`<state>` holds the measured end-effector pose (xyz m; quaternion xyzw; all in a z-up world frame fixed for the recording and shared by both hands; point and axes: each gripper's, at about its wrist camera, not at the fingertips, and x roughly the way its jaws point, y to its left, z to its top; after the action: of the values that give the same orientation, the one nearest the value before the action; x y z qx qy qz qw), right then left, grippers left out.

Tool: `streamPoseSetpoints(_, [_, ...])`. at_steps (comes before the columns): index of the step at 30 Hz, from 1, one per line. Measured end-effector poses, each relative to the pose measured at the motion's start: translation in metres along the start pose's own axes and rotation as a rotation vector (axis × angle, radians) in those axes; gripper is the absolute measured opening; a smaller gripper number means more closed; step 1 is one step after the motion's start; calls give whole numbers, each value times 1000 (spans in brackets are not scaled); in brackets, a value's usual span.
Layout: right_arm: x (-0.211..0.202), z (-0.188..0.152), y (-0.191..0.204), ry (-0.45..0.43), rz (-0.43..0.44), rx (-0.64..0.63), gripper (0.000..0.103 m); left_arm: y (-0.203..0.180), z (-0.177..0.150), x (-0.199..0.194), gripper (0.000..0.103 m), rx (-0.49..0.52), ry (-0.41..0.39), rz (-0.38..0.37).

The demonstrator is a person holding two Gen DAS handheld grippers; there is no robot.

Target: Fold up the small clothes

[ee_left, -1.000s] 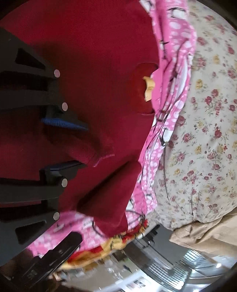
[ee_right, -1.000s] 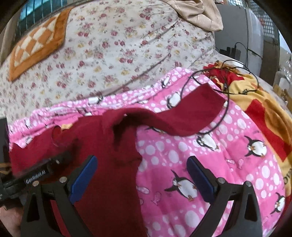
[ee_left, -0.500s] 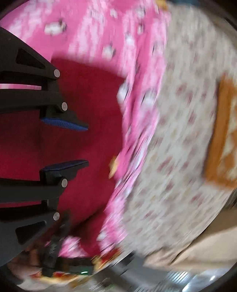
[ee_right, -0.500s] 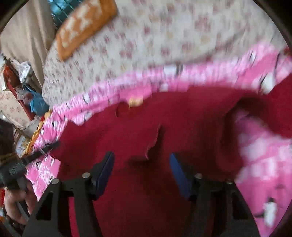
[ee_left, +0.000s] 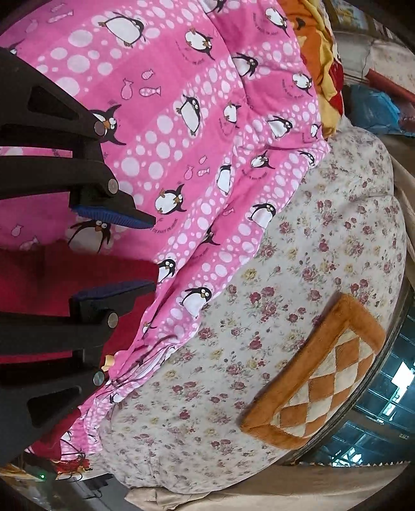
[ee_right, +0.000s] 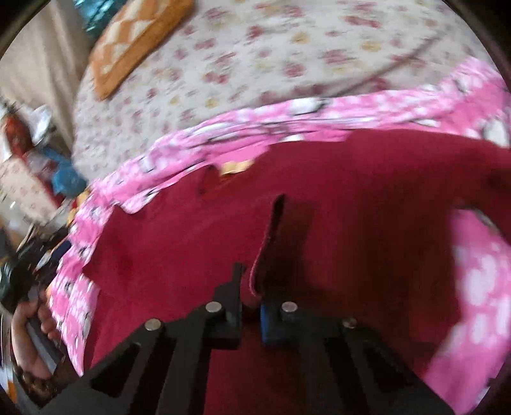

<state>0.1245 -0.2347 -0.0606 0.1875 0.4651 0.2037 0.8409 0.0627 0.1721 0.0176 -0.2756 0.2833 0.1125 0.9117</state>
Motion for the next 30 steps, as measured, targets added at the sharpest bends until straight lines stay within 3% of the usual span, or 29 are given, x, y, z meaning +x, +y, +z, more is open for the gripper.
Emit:
streamPoseSetpoints(5, [-28, 5, -49, -40, -51, 159, 6, -9, -5, 10, 22, 31, 38, -1])
streamPoseSetpoints(10, [-31, 5, -56, -30, -71, 154, 6, -34, -18, 34, 25, 130, 141, -43])
streamPoseSetpoints(13, [-27, 4, -54, -23, -86, 140, 6, -69, -40, 56, 25, 316, 237, -57])
streamPoseSetpoints(15, [-25, 3, -53, -19, -92, 123, 5, -92, -56, 70, 25, 463, 260, -27])
streamPoseSetpoints(17, [-26, 3, -51, -23, -100, 107, 6, -100, -70, 89, 25, 543, 305, 41])
streamPoseSetpoints(18, [-26, 2, -50, -21, -104, 102, 10, -97, -75, 100, 25, 546, 346, 83])
streamPoseSetpoints(21, [-41, 3, -39, -37, -150, 78, 15, -88, -69, 98, 26, 471, 357, 66])
streamPoseSetpoints(25, [-95, -1, -1, -243, -223, -72, 31, -76, -52, 87, 26, 347, 304, 52])
streamPoseSetpoints(27, [-96, 4, 14, -299, -228, -148, 33, -80, -47, 82, 26, 331, 250, 21])
streamPoseSetpoints(30, [-52, 23, 24, -192, -227, -202, 31, -89, -52, 97, 26, 353, 292, -3])
